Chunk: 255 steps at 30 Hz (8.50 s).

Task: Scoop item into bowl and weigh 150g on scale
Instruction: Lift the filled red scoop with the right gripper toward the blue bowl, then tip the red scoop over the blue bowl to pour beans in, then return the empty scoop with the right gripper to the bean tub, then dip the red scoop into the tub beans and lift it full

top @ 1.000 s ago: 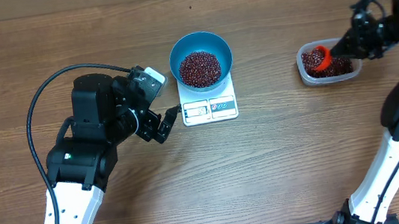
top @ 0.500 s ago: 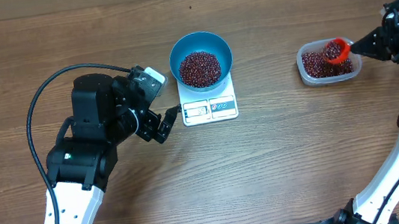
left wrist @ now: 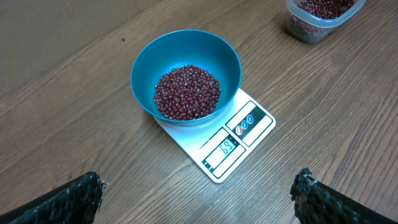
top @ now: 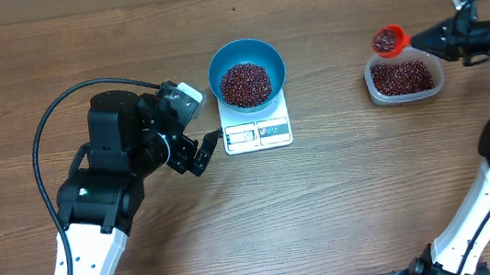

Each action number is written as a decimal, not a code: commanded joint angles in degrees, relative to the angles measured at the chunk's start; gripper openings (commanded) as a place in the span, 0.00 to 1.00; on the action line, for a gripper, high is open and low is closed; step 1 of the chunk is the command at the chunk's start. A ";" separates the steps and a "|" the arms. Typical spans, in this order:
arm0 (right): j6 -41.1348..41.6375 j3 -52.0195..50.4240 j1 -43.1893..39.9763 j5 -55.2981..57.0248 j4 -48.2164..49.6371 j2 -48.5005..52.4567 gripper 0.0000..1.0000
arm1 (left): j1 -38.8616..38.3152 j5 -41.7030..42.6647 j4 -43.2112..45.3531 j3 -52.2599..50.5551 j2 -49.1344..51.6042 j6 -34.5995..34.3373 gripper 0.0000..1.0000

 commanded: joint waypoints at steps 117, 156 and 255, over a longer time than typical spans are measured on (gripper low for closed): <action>9.88 25.38 49.46 56.54 11.98 -2.73 0.04 | 0.31 0.79 0.13 -0.09 0.15 -0.81 1.00; 14.91 14.53 9.22 53.00 0.94 -8.28 0.04 | 0.31 0.79 0.15 -0.09 0.15 -0.81 0.99; 0.44 -14.97 -10.03 -1.95 6.29 -8.24 0.04 | 0.31 0.79 0.15 -0.09 0.15 -0.81 1.00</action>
